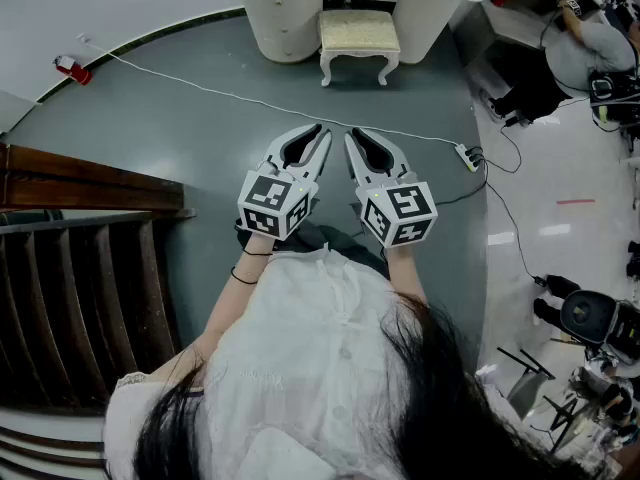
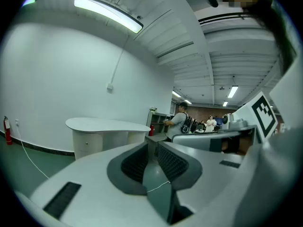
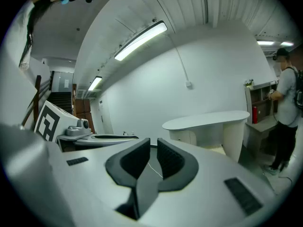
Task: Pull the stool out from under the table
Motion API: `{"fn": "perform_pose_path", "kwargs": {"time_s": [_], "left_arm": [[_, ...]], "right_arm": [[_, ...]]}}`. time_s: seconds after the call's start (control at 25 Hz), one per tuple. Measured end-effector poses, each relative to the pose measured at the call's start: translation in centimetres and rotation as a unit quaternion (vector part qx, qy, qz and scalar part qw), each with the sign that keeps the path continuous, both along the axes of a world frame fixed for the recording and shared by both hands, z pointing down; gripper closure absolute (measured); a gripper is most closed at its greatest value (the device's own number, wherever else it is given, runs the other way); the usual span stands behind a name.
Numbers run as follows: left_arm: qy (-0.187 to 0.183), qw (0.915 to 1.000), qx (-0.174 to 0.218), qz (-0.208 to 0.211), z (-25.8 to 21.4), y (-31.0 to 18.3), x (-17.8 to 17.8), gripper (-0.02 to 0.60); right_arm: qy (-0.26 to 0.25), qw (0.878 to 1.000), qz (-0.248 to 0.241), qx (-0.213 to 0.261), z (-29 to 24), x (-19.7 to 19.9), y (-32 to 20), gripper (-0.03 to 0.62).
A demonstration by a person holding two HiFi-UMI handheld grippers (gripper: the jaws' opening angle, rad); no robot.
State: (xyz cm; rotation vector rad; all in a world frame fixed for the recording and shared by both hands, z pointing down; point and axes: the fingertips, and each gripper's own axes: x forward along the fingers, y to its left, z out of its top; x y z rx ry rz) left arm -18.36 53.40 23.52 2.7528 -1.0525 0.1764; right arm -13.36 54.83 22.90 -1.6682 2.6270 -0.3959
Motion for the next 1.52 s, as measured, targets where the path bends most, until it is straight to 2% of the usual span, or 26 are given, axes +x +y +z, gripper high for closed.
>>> {"fn": "perform_pose_path", "kwargs": {"time_s": [0.64,1.12,1.28,1.52], "left_arm": [[-0.011,0.9999,-0.004,-0.003,0.8,1.8,1.4,0.509],[-0.026,0.9996,-0.009,-0.004,1.5,1.5,-0.6,0.509],[-0.021,0.9995,-0.021,0.002,2.6,-0.1,-0.8,0.509],[-0.015,0.999,-0.041,0.002,3.5,-5.3,-0.6,0.509]], "right_arm": [[-0.034,0.999,0.013,-0.001,0.9,2.5,1.5,0.536],[-0.041,0.999,0.008,-0.014,2.2,1.3,0.7,0.536],[-0.036,0.999,0.007,-0.026,3.2,0.9,-0.9,0.536],[-0.031,0.998,0.019,-0.049,4.2,1.7,-5.7,0.536]]}}
